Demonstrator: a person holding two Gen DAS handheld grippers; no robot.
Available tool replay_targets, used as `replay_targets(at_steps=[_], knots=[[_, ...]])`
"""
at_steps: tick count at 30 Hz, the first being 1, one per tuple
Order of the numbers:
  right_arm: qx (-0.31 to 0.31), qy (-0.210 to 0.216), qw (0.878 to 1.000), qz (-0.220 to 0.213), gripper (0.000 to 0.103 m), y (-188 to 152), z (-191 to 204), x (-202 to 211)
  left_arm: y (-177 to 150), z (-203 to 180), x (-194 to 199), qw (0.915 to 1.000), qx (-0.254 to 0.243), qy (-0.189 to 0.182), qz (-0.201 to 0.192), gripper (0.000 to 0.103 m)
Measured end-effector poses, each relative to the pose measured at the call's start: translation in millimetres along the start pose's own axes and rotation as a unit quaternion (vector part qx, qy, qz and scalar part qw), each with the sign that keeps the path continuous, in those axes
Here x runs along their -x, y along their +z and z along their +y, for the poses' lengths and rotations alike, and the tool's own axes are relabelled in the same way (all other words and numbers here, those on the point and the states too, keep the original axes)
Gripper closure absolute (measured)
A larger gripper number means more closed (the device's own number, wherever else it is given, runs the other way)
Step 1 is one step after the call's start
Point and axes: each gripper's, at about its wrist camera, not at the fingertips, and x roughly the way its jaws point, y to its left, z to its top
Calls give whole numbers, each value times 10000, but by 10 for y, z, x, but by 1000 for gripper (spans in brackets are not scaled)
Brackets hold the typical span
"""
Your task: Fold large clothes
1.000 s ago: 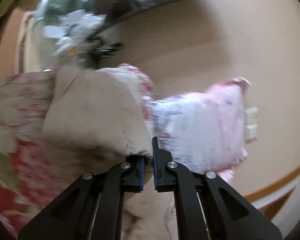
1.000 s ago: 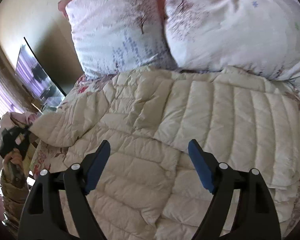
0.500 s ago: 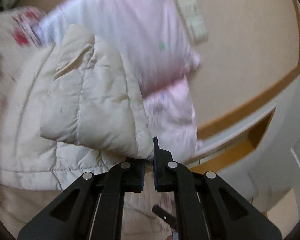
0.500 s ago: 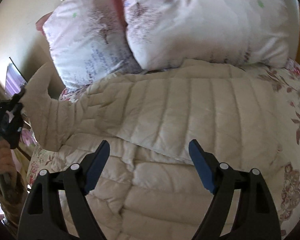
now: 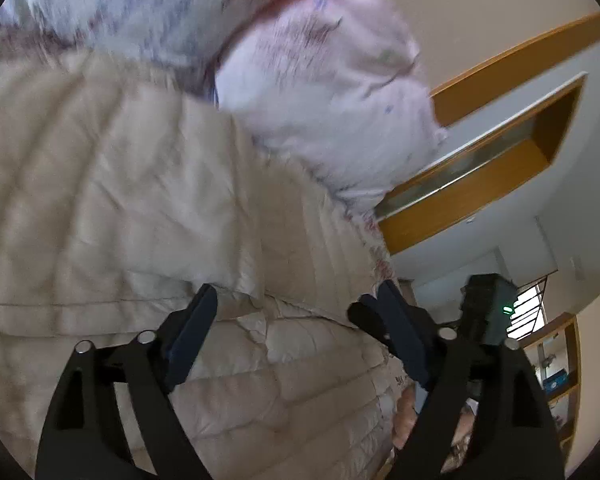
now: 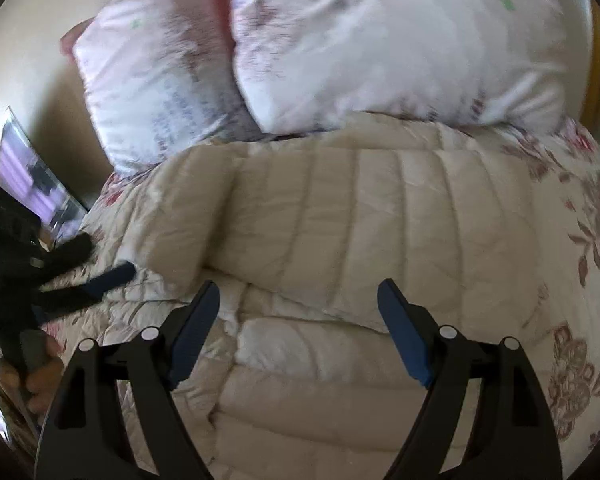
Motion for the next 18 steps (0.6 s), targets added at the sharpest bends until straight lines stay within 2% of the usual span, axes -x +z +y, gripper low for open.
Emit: replay_targets(at_steps=[4, 6, 8, 12, 15, 18], knots=[[884, -20, 9959, -200, 22, -55, 434, -19, 67, 353, 550, 9974, 301, 104, -644, 19], [1468, -62, 9886, -320, 22, -115, 735, -48, 72, 635, 764, 9930, 634, 476, -874, 19], [1956, -116, 9797, -423, 23, -176, 991, -91, 44, 837, 857, 9900, 878, 640, -897, 22], [2929, -427, 9533, -603, 23, -307, 1503, -285, 27, 1028, 814, 9881, 1064, 814, -761, 22], [3308, -759, 9385, -631, 27, -378, 1717, -465, 17, 1070, 760, 9878, 1100, 865, -687, 22], [3376, -1171, 9322, -581, 35, -375, 1771, -670, 11, 1088, 738, 9880, 1064, 910, -649, 22]])
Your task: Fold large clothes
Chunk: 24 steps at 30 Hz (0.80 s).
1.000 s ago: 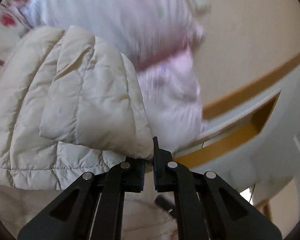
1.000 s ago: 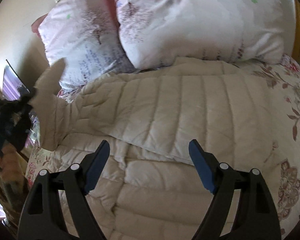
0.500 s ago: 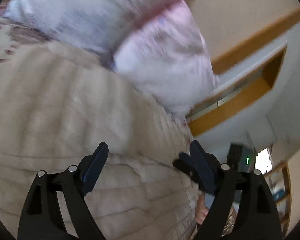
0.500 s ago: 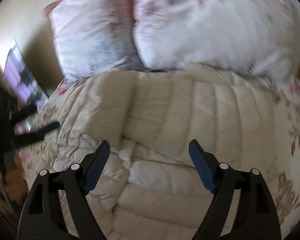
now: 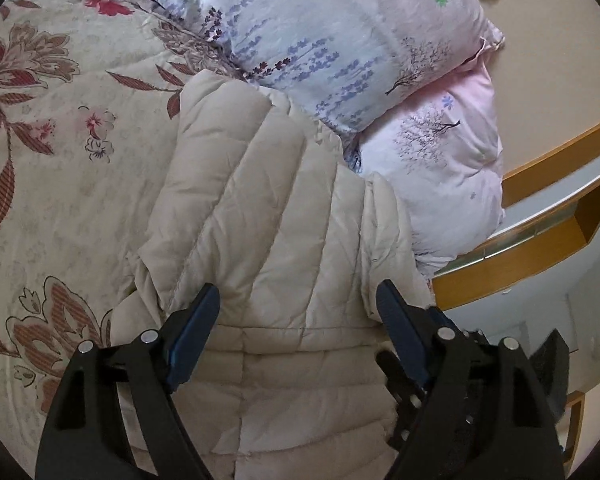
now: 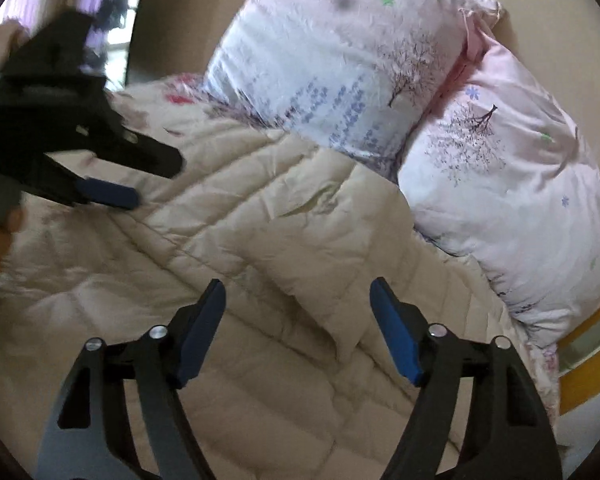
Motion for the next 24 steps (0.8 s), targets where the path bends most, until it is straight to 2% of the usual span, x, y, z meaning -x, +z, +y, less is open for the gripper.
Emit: replay_targets(at_steps=[1, 2, 3, 5, 8, 9, 11, 12, 14, 16, 17, 18, 19, 20, 21, 24], knots=[[-56, -93, 9999, 72, 39, 12, -9, -70, -1, -6, -7, 10000, -32, 17, 3, 22], [-154, -154, 9997, 139, 53, 13, -43, -138, -2, 11, -5, 10000, -50, 28, 2, 22], [-387, -159, 9989, 228, 73, 11, -112, -207, 3, -6, -18, 10000, -70, 38, 0, 22], [-1042, 28, 9942, 246, 89, -10, -336, -221, 0, -30, -9, 9999, -128, 58, -4, 22], [-1887, 160, 9819, -8, 94, -102, -668, -64, -22, -77, 40, 9994, -330, 120, -55, 22], [-2257, 185, 9739, -124, 94, -171, -833, 27, -29, -95, 54, 9990, -403, 158, -76, 22], [-2850, 284, 9578, -232, 95, -322, -1081, 141, -53, -145, 100, 9977, -610, 248, -139, 22], [-3252, 398, 9445, -228, 95, -451, -1244, 178, -59, -159, 111, 9972, -679, 277, -154, 22], [-3750, 631, 9248, -70, 93, -651, -1432, 151, -92, -212, 151, 9949, -900, 413, -209, 21], [-4093, 1013, 9064, 250, 84, -857, -1555, 46, -126, -258, 185, 9917, -1109, 603, -257, 18], [-4267, 1101, 8971, 316, 73, -950, -1605, 19, -150, -285, 213, 9889, -1247, 754, -294, 16], [-4485, 1160, 8855, 367, 53, -1048, -1687, -12, -170, -300, 238, 9866, -1343, 865, -330, 11], [-4682, 1219, 8744, 363, 46, -1116, -1769, -33, -190, -313, 264, 9840, -1439, 985, -371, 7], [-4947, 1292, 8588, 316, 43, -1202, -1874, -41, -218, -327, 308, 9800, -1558, 1159, -429, 6], [-5099, 1367, 8488, 292, 43, -1254, -1938, -47, -241, -338, 348, 9765, -1663, 1285, -476, 5], [-5250, 1486, 8370, 408, 44, -1317, -2021, -132, -289, -348, 437, 9693, -1889, 1484, -526, 4]])
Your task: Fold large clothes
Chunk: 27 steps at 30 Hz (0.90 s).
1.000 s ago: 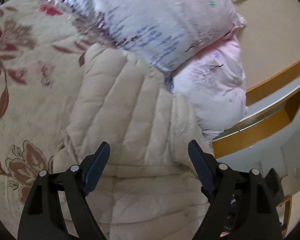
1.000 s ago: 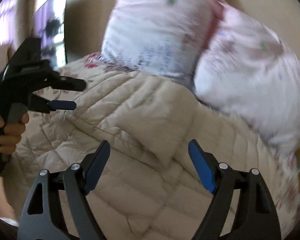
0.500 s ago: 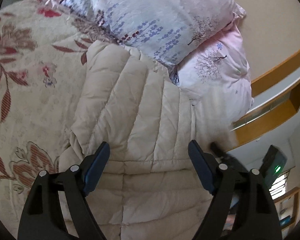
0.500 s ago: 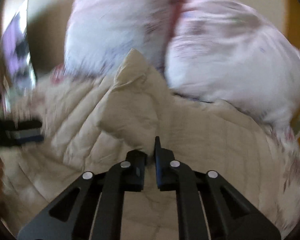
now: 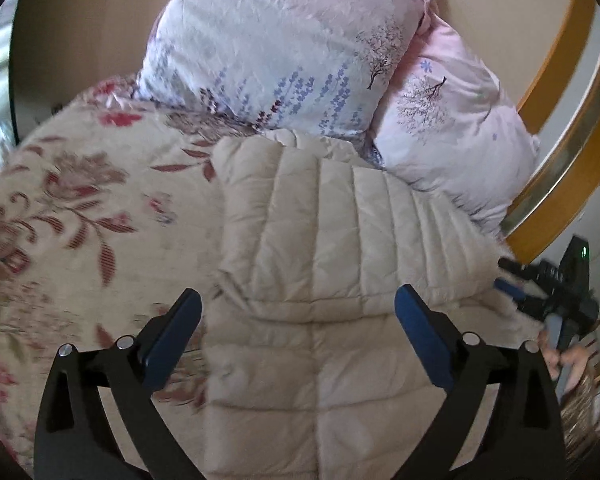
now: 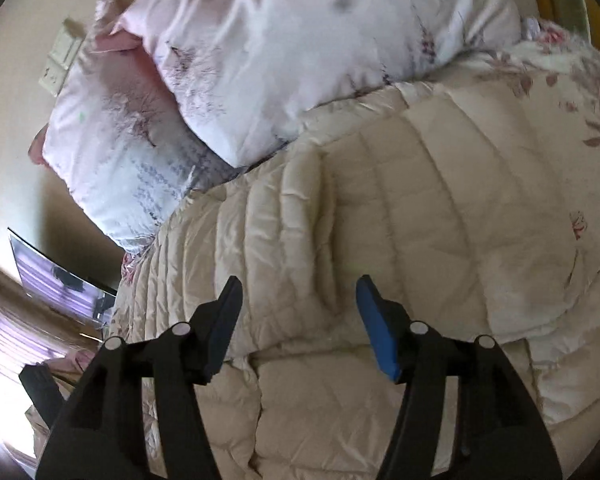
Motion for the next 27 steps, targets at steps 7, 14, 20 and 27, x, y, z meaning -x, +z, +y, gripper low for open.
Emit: replay_targets(at_steps=[7, 14, 20, 27], knots=[[15, 106, 9993, 348, 86, -37, 10, -179, -151, 146, 88, 9999, -70, 100, 103, 4], [349, -88, 9989, -295, 96, -54, 120, 94, -307, 288, 189, 9999, -2, 95, 91, 4], [267, -525, 9983, -9, 96, -149, -16, -69, -442, 394, 237, 9998, 94, 83, 144, 5], [305, -848, 9956, 251, 95, -125, -59, -263, -635, 467, 380, 9997, 96, -144, 177, 8]])
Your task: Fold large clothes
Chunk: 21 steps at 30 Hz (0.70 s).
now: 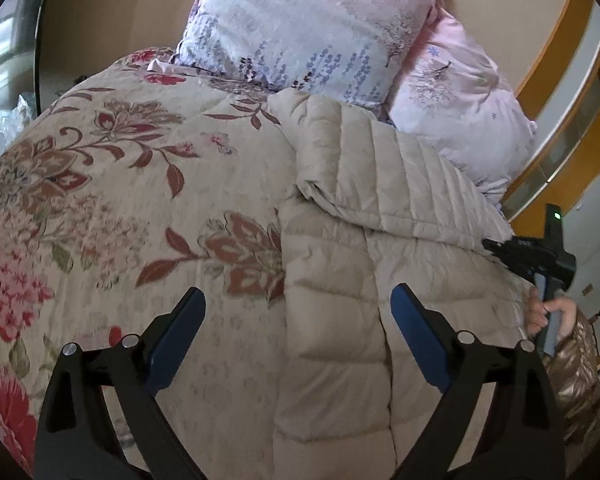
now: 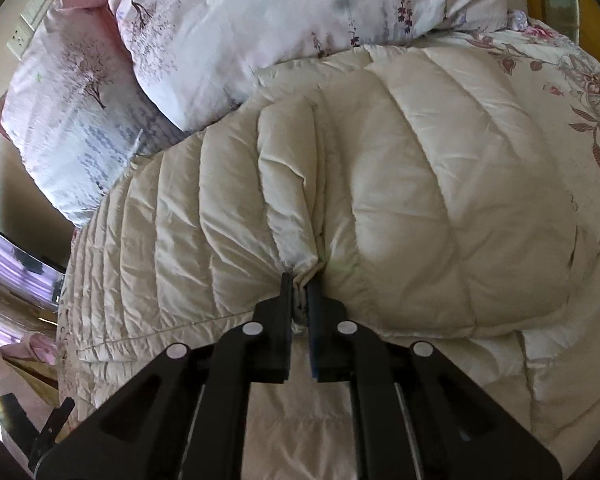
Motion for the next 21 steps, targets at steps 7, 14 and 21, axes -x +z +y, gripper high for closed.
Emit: replay_targets(at_steps=[7, 14, 21], knots=[[157, 395, 9990, -160, 43, -72, -64, 385, -186, -5, 169, 9996, -61, -265, 57, 12], [133, 800, 9965, -214, 31, -336, -590, 1071, -430, 56, 261, 9983, 118, -526, 219, 16], [-251, 544, 9980, 207, 30, -895, -1457, 1530, -624, 58, 323, 9954, 230, -842, 408, 22]])
